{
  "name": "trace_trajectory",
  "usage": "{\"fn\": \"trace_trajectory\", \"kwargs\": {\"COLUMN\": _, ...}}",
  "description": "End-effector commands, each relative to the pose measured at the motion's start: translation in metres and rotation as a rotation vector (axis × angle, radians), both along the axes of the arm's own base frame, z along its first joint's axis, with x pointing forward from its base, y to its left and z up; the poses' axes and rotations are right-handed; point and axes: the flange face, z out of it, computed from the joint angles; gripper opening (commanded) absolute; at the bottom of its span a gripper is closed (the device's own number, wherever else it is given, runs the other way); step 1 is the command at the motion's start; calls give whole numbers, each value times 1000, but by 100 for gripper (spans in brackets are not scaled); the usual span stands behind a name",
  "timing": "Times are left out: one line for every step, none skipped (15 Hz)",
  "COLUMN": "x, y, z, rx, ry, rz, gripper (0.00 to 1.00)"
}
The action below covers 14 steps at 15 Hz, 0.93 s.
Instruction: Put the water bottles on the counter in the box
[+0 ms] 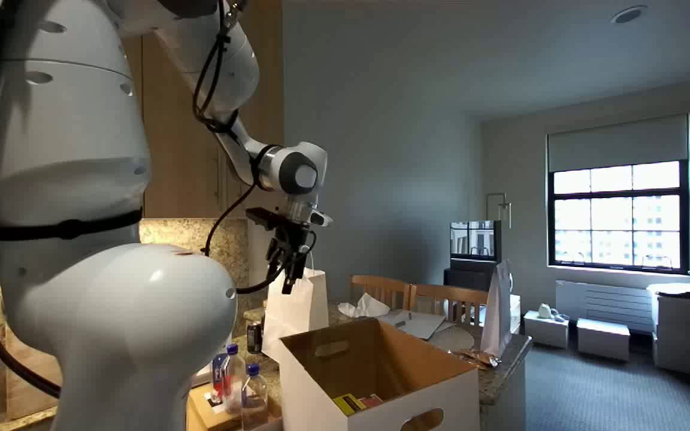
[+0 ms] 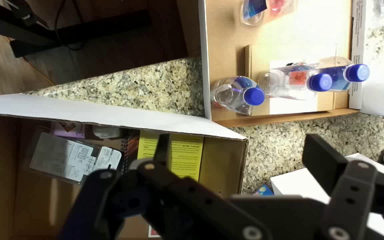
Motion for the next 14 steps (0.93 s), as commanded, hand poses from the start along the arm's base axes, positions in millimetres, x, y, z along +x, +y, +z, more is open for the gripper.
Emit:
{"fn": "trace_trajectory", "kwargs": {"x": 0, "y": 0, "z": 1, "rx": 0, "ry": 1, "rz": 0, "gripper": 100}}
{"fn": "trace_trajectory", "kwargs": {"x": 0, "y": 0, "z": 1, "rx": 0, "ry": 1, "rz": 0, "gripper": 100}}
{"fn": "trace_trajectory", "kwargs": {"x": 0, "y": 0, "z": 1, "rx": 0, "ry": 1, "rz": 0, "gripper": 100}}
{"fn": "trace_trajectory", "kwargs": {"x": 0, "y": 0, "z": 1, "rx": 0, "ry": 1, "rz": 0, "gripper": 100}}
{"fn": "trace_trajectory", "kwargs": {"x": 0, "y": 0, "z": 1, "rx": 0, "ry": 1, "rz": 0, "gripper": 100}}
{"fn": "trace_trajectory", "kwargs": {"x": 4, "y": 10, "z": 0, "rx": 7, "ry": -19, "rz": -27, "gripper": 100}}
{"fn": "trace_trajectory", "kwargs": {"x": 6, "y": 22, "z": -2, "rx": -4, "ry": -26, "rz": -19, "gripper": 100}}
{"fn": "trace_trajectory", "kwargs": {"x": 9, "y": 37, "z": -5, "rx": -10, "ry": -43, "rz": -26, "gripper": 100}}
{"fn": "trace_trajectory", "kwargs": {"x": 13, "y": 51, "z": -7, "rx": -14, "ry": -62, "rz": -21, "gripper": 100}}
{"fn": "trace_trajectory", "kwargs": {"x": 15, "y": 70, "z": -10, "rx": -18, "ry": -84, "rz": -21, "gripper": 100}}
{"fn": "trace_trajectory", "kwargs": {"x": 17, "y": 88, "z": -14, "rx": -25, "ry": -104, "rz": -1, "gripper": 100}}
{"fn": "trace_trajectory", "kwargs": {"x": 18, "y": 106, "z": -20, "rx": -30, "ry": -126, "rz": 16, "gripper": 100}}
{"fn": "trace_trajectory", "kwargs": {"x": 20, "y": 124, "z": -27, "rx": -49, "ry": -158, "rz": 33, "gripper": 100}}
{"fn": "trace_trajectory", "kwargs": {"x": 21, "y": 138, "z": -36, "rx": -84, "ry": -173, "rz": 56, "gripper": 100}}
